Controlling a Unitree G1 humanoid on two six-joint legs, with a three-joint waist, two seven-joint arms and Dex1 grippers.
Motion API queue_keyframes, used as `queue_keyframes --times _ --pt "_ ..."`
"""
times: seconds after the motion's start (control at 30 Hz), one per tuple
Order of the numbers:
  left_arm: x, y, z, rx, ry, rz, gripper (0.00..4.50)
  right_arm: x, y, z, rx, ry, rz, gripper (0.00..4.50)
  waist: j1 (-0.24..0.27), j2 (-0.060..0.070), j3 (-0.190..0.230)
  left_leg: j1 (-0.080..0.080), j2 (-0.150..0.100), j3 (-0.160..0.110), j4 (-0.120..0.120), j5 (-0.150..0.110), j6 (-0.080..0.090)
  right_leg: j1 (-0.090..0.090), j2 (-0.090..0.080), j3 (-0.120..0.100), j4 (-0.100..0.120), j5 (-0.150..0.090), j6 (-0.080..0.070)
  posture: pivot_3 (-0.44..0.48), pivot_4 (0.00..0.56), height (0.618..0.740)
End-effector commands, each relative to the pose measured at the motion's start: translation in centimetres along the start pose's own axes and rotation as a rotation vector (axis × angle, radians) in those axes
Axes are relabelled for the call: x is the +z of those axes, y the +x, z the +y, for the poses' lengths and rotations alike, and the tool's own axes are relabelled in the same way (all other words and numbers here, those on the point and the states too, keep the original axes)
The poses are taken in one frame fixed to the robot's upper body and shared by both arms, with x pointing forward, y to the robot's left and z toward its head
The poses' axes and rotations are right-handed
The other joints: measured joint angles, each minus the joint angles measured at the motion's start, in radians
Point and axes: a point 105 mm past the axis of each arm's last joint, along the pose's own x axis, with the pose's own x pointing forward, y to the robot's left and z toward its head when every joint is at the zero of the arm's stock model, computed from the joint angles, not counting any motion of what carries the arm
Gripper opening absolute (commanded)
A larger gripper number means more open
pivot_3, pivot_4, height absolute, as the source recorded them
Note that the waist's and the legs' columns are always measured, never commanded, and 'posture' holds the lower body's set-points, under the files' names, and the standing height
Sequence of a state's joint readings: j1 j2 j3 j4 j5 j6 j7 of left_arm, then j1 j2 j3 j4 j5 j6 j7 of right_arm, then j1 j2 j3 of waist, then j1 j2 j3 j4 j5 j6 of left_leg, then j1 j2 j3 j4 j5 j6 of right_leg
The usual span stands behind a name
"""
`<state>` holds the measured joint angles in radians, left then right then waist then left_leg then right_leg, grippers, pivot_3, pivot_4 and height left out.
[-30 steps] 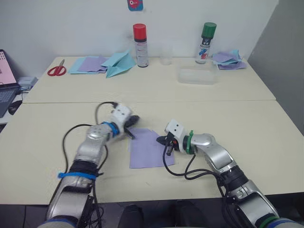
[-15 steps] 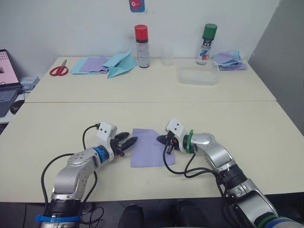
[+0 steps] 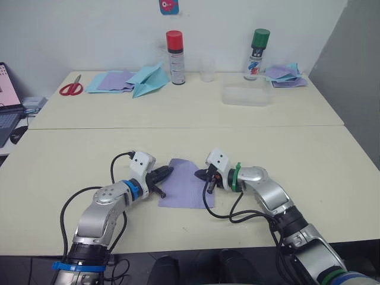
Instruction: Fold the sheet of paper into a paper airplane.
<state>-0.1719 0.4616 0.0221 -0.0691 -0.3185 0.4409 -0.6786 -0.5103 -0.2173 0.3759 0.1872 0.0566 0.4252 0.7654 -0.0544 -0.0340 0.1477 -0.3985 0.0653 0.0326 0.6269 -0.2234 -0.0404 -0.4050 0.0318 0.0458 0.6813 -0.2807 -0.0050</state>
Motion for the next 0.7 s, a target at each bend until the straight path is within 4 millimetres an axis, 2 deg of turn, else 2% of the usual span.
queue_keyframes --times 0.03,0.2,0.5,0.7 --pt "1.5 -0.1 0.1 -0.017 0.153 -0.014 0.02 -2.1 0.2 0.6 0.000 0.031 0.077 0.00 0.000 0.000 0.000 0.000 0.000 0.000 0.000 0.000 0.000 0.000 0.000 0.000 0.000 0.000 0.000 0.000 0.150 0.740" --pt "1.1 0.2 -2.1 -0.146 0.461 0.063 0.02 -2.2 0.1 0.5 -0.004 0.034 0.078 0.00 0.000 0.000 0.000 0.000 0.000 0.000 0.000 0.000 0.000 0.000 0.000 0.000 0.000 0.000 0.000 0.000 0.150 0.740" --pt "-1.3 0.5 -2.0 -0.199 0.647 0.242 0.02 -2.0 0.0 0.2 -0.022 0.043 0.074 0.00 0.001 0.001 0.000 0.000 0.000 0.000 -0.001 0.000 0.000 0.000 0.000 0.000 0.000 0.000 -0.001 0.000 0.150 0.740" --pt "-1.8 0.7 -1.8 -0.240 0.745 0.295 0.02 -1.7 0.0 0.0 -0.024 0.044 0.069 0.00 0.002 0.001 0.000 0.001 0.000 0.000 -0.001 0.000 0.000 0.000 0.000 0.000 0.000 0.000 -0.001 0.000 0.150 0.740"
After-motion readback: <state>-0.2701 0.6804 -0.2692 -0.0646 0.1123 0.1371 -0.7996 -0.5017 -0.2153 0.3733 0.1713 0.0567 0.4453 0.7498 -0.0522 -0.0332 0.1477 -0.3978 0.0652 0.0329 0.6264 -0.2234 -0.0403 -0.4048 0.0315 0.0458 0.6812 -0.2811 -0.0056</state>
